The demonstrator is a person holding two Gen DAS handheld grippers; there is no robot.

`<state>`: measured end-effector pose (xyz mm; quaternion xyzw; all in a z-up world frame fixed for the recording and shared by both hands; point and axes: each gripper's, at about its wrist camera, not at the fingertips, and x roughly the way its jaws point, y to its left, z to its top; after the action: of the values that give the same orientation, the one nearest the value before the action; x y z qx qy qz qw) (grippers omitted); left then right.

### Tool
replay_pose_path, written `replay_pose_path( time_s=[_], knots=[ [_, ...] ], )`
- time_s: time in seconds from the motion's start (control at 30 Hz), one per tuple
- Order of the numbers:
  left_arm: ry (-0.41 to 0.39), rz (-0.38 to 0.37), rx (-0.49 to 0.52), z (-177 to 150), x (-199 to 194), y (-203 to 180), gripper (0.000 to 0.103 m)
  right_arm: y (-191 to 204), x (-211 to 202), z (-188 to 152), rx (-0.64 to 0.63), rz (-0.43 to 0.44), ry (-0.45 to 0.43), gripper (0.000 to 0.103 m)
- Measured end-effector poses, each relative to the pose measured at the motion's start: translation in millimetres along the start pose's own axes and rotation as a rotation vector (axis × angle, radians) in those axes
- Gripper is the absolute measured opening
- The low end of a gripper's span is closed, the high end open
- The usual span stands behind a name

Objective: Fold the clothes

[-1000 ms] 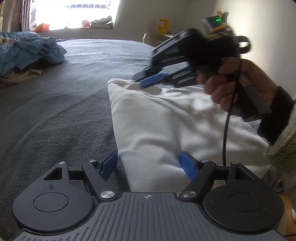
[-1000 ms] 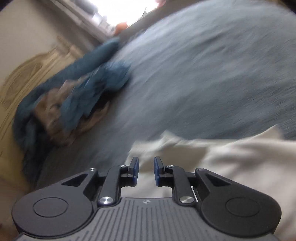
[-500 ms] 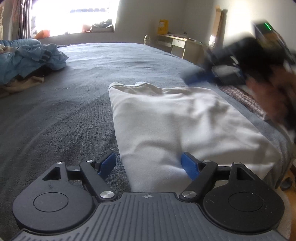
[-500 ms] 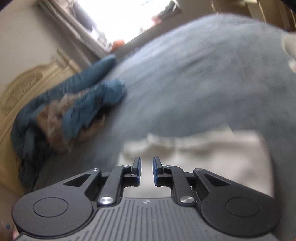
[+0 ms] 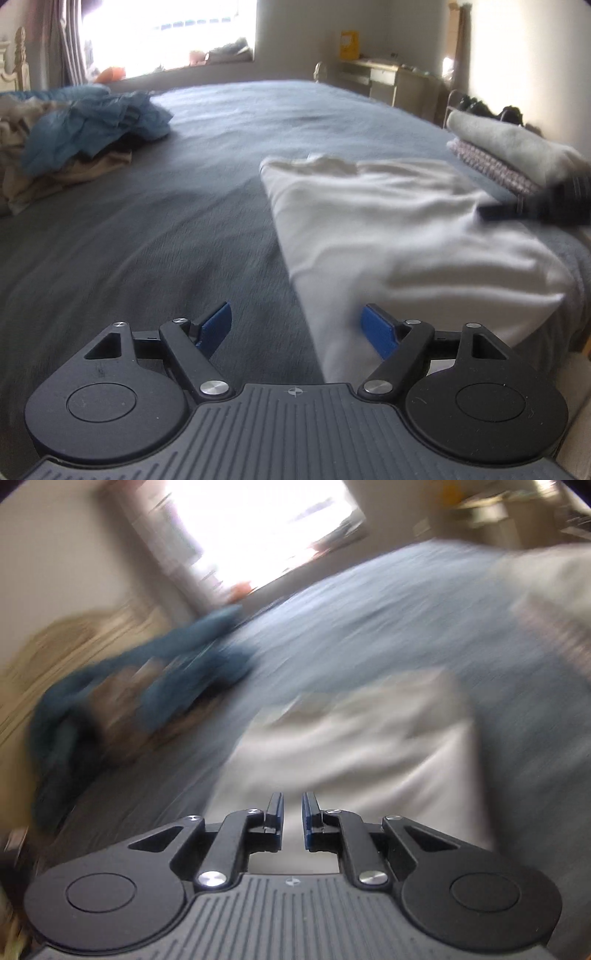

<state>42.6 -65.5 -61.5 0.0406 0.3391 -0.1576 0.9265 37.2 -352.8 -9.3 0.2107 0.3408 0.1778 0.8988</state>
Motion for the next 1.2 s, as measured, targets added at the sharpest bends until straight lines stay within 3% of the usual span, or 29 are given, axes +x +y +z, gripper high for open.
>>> replay_pose_path(
  time_s=[0.1,0.17,0.27,0.37,0.47,0.6,0.73,0.83,0.97,1.07,1.1,1.17,1.2],
  knots=[
    [0.013,0.009,0.000,-8,-7,6,0.079,18,21,-45,-0.043,-0.013,0.108,0.011],
    [0.017,0.015,-0.006,-12,-12,13,0.079,22,13,-66,-0.039,0.017,0.107,0.011],
    [0.017,0.022,-0.022,-14,-18,21,0.079,32,-2,-69,-0.064,0.022,0.127,0.013],
    [0.007,0.030,-0.048,-14,-24,26,0.079,46,-6,-56,-0.095,0.022,0.063,0.013],
    [-0.009,0.036,-0.078,-12,-32,31,0.079,58,17,-52,-0.123,0.050,0.015,0.013],
    [-0.024,0.044,-0.085,-12,-39,37,0.079,61,44,-75,-0.165,0.003,0.107,0.014],
    [-0.033,0.024,-0.077,-11,-35,37,0.080,64,20,-99,-0.173,0.056,0.113,0.019],
    [-0.027,-0.005,-0.068,-8,-29,28,0.080,48,-5,-96,-0.074,0.055,0.070,0.018],
    [-0.015,-0.054,-0.054,-8,-19,11,0.080,24,-36,-85,-0.067,-0.119,-0.079,0.018],
    [0.012,-0.086,-0.058,-9,-10,1,0.080,-5,-41,-88,-0.027,-0.251,-0.078,0.017],
    [0.024,-0.094,-0.062,-10,-8,0,0.080,-16,-44,-93,0.028,-0.266,-0.060,0.011],
    [0.042,-0.100,-0.063,-13,-5,-2,0.080,-37,-63,-105,0.147,-0.208,-0.056,0.012],
    [0.047,-0.100,-0.061,-14,-5,-2,0.080,-38,-69,-109,0.150,-0.231,-0.046,0.015]
  ],
)
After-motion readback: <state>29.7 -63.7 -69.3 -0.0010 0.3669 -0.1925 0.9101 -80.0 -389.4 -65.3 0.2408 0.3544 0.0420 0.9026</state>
